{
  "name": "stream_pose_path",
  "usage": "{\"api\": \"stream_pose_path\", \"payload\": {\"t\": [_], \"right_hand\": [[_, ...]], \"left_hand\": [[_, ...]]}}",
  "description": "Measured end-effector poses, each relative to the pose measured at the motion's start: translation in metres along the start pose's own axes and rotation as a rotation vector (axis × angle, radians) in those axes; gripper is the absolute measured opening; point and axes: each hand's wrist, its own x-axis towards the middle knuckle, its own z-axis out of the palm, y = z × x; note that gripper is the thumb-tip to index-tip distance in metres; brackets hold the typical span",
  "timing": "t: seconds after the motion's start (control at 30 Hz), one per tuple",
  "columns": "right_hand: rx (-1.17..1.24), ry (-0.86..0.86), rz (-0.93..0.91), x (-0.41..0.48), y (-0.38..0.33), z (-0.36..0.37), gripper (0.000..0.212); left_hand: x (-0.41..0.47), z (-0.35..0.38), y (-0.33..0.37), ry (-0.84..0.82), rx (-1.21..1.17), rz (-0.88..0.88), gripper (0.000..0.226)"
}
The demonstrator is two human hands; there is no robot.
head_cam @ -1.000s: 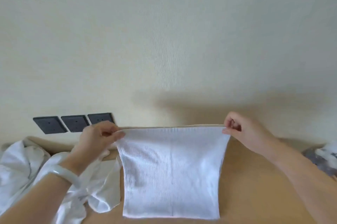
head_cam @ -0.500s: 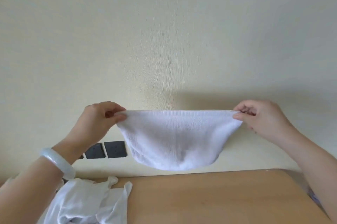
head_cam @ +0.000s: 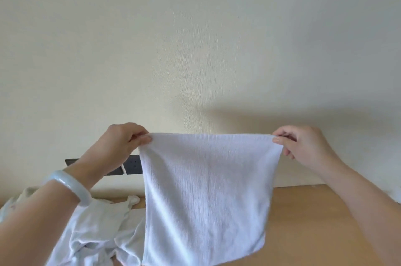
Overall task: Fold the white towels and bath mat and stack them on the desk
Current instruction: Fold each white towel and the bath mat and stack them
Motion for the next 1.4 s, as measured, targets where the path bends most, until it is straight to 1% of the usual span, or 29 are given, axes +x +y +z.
{"api": "stream_pose_path", "payload": {"t": [0.07, 0.17, 0.27, 0.33, 0.4, 0.53, 0.67, 0.73, 0.83, 0.93, 1.0, 1.1, 1.2, 1.3, 1.4], "right_hand": [[-0.003, -0.003, -0.01, -0.001, 0.002, 0.004, 0.023], [0.041, -0.007, 0.003, -0.004, 0.002, 0.009, 0.013], [0.039, -0.034, 0.021, -0.006, 0.004, 0.015, 0.016], [0.054, -0.044, 0.027, -0.009, 0.004, 0.016, 0.016], [0.065, -0.076, 0.037, -0.01, 0.002, 0.014, 0.013], [0.125, -0.256, 0.071, -0.016, -0.002, 0.01, 0.013], [0.207, -0.357, 0.068, -0.027, -0.006, 0.004, 0.007], [0.236, -0.36, 0.071, -0.027, -0.006, 0.004, 0.006], [0.236, -0.302, 0.071, -0.026, -0.005, 0.01, 0.009], [0.214, -0.263, 0.06, -0.027, -0.004, 0.018, 0.012], [0.199, -0.293, 0.062, -0.03, -0.002, 0.023, 0.01], [0.205, -0.378, 0.067, -0.035, 0.0, 0.034, 0.011], [0.221, -0.439, 0.056, -0.038, -0.001, 0.044, 0.011], [0.253, -0.456, 0.052, -0.042, -0.006, 0.05, 0.01], [0.3, -0.498, 0.05, -0.048, -0.015, 0.053, 0.009]], "left_hand": [[-0.001, 0.002, -0.003, -0.004, 0.017, 0.017, 0.015], [-0.004, 0.006, -0.007, 0.0, 0.023, 0.027, 0.022], [-0.009, 0.008, -0.009, -0.023, 0.018, 0.005, 0.028], [-0.012, 0.008, -0.008, -0.02, 0.028, 0.022, 0.031], [-0.015, 0.006, -0.008, -0.02, 0.012, -0.013, 0.029], [-0.021, -0.001, -0.008, -0.069, -0.013, -0.106, 0.02], [-0.024, -0.016, -0.001, -0.078, -0.002, -0.139, 0.017], [-0.022, -0.022, 0.002, -0.088, -0.012, -0.161, 0.018], [-0.019, -0.019, 0.003, -0.121, -0.046, -0.196, 0.016], [-0.019, -0.005, -0.007, -0.146, -0.133, -0.28, 0.014], [-0.023, 0.006, -0.02, -0.175, -0.226, -0.343, 0.013], [-0.03, 0.018, -0.038, -0.192, -0.307, -0.373, 0.011], [-0.037, 0.021, -0.049, -0.19, -0.324, -0.403, 0.01], [-0.041, 0.017, -0.053, -0.173, -0.33, -0.426, 0.009], [-0.042, 0.007, -0.055, -0.137, -0.281, -0.447, 0.011]]}}
